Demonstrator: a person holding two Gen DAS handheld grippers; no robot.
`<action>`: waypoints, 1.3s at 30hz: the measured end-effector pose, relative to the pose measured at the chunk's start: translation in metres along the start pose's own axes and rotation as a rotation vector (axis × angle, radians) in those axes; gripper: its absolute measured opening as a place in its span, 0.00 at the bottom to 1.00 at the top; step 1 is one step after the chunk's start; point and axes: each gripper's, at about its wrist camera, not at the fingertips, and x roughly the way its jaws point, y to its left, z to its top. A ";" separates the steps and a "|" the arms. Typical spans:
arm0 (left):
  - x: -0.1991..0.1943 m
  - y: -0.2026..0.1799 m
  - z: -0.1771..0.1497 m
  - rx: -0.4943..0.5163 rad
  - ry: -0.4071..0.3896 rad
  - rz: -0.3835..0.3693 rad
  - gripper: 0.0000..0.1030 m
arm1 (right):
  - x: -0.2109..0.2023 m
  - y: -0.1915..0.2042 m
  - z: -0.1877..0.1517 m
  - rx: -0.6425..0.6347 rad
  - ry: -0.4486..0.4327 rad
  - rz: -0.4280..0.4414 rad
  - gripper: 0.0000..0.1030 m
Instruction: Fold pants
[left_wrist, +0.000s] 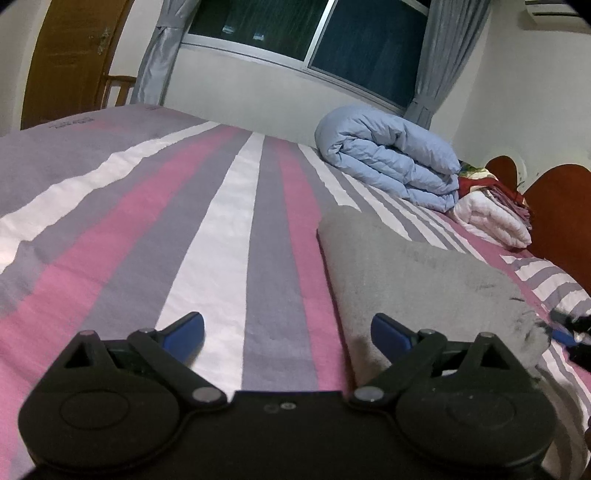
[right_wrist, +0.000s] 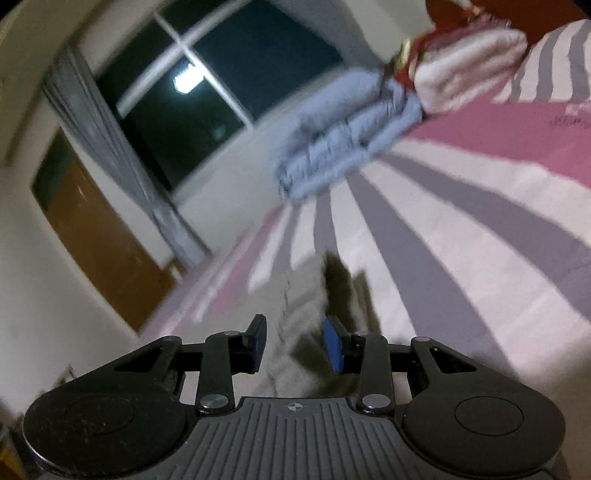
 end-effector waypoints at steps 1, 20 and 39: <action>0.000 0.001 0.000 -0.004 0.002 -0.002 0.88 | 0.006 0.000 -0.005 -0.001 0.032 -0.007 0.34; 0.005 0.000 -0.001 0.020 0.030 -0.004 0.88 | 0.009 -0.013 0.001 0.013 -0.074 -0.045 0.12; 0.003 -0.002 -0.004 0.044 0.033 -0.012 0.90 | 0.015 -0.032 -0.013 0.216 0.034 0.046 0.63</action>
